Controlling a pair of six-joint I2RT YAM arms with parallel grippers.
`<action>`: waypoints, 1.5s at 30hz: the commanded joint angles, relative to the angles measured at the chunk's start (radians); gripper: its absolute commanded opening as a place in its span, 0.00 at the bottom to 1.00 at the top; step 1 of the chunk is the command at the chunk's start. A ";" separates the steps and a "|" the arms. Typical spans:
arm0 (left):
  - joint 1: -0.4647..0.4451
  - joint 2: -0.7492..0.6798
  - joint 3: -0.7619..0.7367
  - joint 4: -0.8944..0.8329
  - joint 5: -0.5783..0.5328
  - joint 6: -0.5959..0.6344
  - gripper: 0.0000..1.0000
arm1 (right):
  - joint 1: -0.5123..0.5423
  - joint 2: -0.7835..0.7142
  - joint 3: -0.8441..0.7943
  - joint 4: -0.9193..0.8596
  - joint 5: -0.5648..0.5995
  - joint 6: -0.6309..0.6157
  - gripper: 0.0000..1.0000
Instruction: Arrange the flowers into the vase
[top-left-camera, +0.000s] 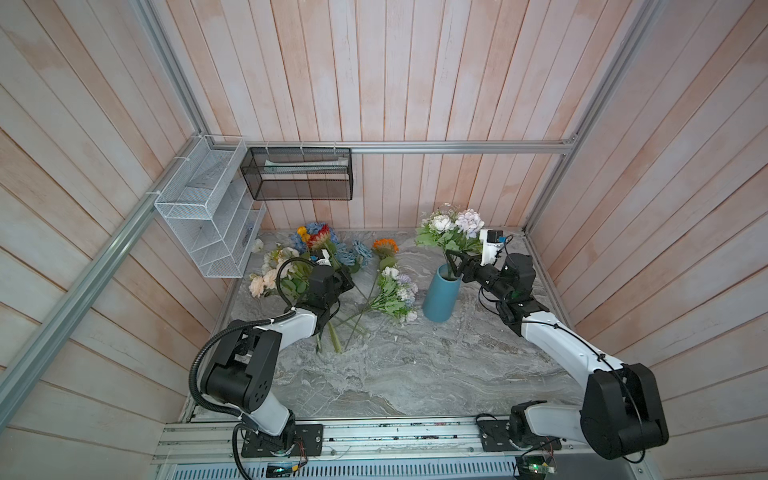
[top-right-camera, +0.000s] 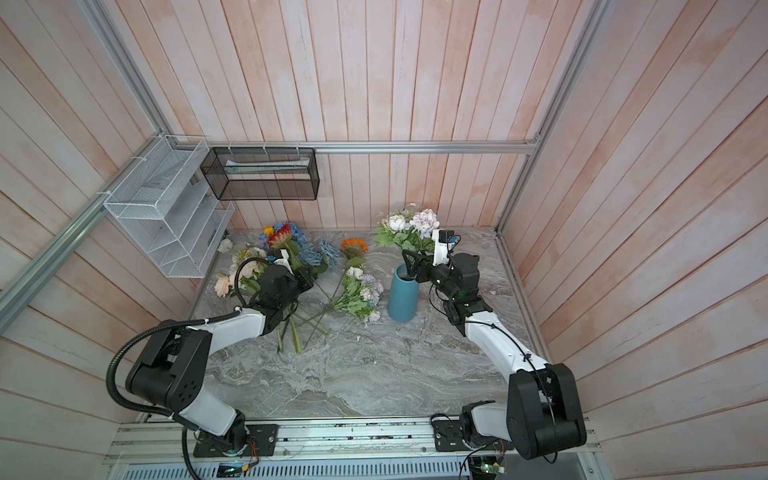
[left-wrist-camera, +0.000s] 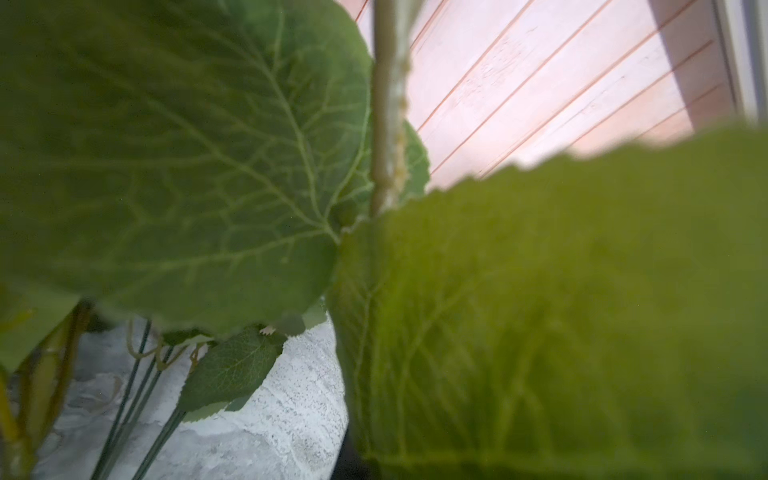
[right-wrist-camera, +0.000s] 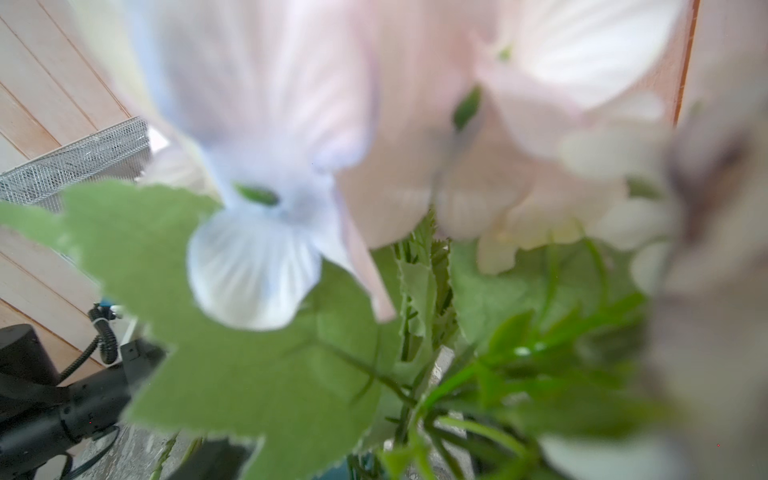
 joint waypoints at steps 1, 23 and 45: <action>0.004 -0.112 -0.015 -0.049 -0.034 0.172 0.00 | -0.001 -0.017 -0.002 0.001 0.003 -0.008 0.70; -0.232 -0.324 0.103 0.218 0.188 0.369 0.00 | -0.001 -0.010 -0.010 0.010 0.014 0.014 0.70; -0.440 0.079 0.458 0.408 0.252 0.572 0.00 | 0.000 -0.027 -0.018 0.008 0.025 0.010 0.70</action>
